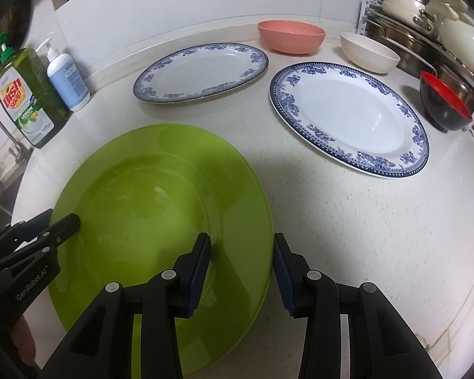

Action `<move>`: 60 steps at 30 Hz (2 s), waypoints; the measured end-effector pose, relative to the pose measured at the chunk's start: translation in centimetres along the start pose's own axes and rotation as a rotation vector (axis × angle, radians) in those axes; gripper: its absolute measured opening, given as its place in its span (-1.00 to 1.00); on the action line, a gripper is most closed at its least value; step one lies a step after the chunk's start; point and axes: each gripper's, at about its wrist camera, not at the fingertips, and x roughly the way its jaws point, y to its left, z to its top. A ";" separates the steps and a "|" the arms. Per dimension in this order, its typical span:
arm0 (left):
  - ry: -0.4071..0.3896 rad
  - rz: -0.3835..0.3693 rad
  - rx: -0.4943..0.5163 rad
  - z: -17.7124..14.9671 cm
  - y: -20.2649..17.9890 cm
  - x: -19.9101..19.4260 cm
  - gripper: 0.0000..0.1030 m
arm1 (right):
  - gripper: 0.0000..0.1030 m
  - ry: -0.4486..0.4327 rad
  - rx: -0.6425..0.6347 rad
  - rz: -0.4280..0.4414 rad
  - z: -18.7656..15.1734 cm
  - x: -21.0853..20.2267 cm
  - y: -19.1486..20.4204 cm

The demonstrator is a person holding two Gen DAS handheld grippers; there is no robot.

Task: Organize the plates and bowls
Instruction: 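Lower the green plate onto the counter and open both grippers, then move both tools to the rim of the large blue-patterned plate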

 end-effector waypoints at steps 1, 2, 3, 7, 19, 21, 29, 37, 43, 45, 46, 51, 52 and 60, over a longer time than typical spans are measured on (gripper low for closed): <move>0.001 -0.003 -0.003 0.0 0.0 0.0 -0.23 | -0.20 -0.002 0.006 0.000 0.0 0.0 -0.1; 0.002 -0.012 -0.006 0.1 0.0 0.0 -0.20 | -0.20 -0.002 0.011 0.001 0.0 -0.1 -0.1; 0.003 -0.016 -0.008 0.1 0.0 0.0 -0.17 | -0.19 -0.001 0.013 0.002 0.0 -0.1 -0.1; -0.003 -0.018 0.019 0.1 -0.2 -0.2 -0.01 | -0.04 -0.006 0.019 0.025 0.0 -0.2 -0.2; -0.161 -0.003 0.080 2.2 -0.8 -3.9 0.49 | 0.37 -0.132 0.033 -0.017 1.1 -3.7 -0.7; -0.179 -0.016 0.086 2.7 -1.1 -4.5 0.56 | 0.40 -0.152 0.042 -0.028 1.3 -4.4 -1.1; -0.261 -0.052 0.109 5.0 -4.1 -6.9 0.56 | 0.49 -0.222 0.085 -0.064 2.3 -7.0 -3.7; -0.301 -0.079 0.135 7.4 -8.4 -8.0 0.56 | 0.49 -0.271 0.112 -0.092 3.6 -8.5 -7.9; -0.311 -0.087 0.152 8.9 -11.7 -7.8 0.56 | 0.49 -0.285 0.117 -0.113 4.5 -8.7 -11.0; -0.306 -0.091 0.157 9.6 -13.0 -7.4 0.56 | 0.49 -0.284 0.121 -0.116 4.9 -8.6 -12.1; -0.304 -0.095 0.158 9.7 -13.3 -7.3 0.56 | 0.49 -0.284 0.125 -0.117 5.1 -8.5 -12.6; -0.289 -0.095 0.172 11.0 -15.9 -6.3 0.56 | 0.49 -0.290 0.140 -0.125 6.0 -7.9 -15.1; -0.286 -0.095 0.174 11.3 -16.2 -6.2 0.56 | 0.49 -0.290 0.142 -0.127 6.2 -7.8 -15.5; -0.242 -0.099 0.179 13.1 -19.1 -3.9 0.56 | 0.49 -0.283 0.154 -0.135 7.9 -6.2 -18.4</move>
